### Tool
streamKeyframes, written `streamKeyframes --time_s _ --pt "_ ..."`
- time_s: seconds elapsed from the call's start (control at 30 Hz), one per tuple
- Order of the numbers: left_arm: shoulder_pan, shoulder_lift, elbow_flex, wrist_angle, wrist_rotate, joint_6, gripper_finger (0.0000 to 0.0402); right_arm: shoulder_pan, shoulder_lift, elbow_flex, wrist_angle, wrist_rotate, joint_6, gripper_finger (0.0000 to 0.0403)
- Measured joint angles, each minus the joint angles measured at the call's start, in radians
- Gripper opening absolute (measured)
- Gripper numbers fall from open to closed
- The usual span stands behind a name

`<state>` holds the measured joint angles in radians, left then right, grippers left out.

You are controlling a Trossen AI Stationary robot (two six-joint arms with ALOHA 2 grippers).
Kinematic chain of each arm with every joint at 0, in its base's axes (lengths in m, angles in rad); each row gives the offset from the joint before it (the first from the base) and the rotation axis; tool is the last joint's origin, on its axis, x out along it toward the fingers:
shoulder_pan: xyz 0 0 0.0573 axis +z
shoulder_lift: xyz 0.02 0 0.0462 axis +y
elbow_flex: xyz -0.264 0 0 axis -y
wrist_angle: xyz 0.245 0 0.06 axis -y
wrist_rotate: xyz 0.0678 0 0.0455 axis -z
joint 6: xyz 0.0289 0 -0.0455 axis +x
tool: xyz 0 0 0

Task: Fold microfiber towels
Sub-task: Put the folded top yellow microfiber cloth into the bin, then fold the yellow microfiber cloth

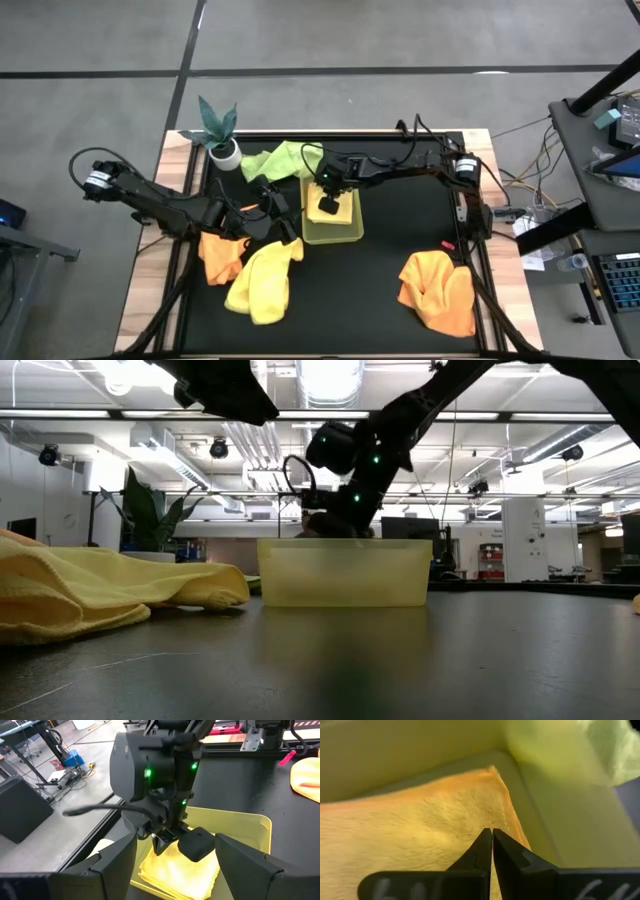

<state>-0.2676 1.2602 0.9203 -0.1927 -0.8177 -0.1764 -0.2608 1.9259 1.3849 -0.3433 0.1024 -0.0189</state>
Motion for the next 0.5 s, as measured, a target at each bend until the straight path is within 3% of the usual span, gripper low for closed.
streamKeyframes --time_s 0.2,0.5 --pt "-0.013 0.0 0.0 0.001 0.016 -0.042 0.0253 0.059 -0.113 -0.008 -0.041 0.003 0.004 0.0008" --pt "-0.109 0.0 0.0 -0.006 0.143 -0.216 0.0253 0.26 -0.383 -0.132 -0.046 0.004 0.072 0.0008"
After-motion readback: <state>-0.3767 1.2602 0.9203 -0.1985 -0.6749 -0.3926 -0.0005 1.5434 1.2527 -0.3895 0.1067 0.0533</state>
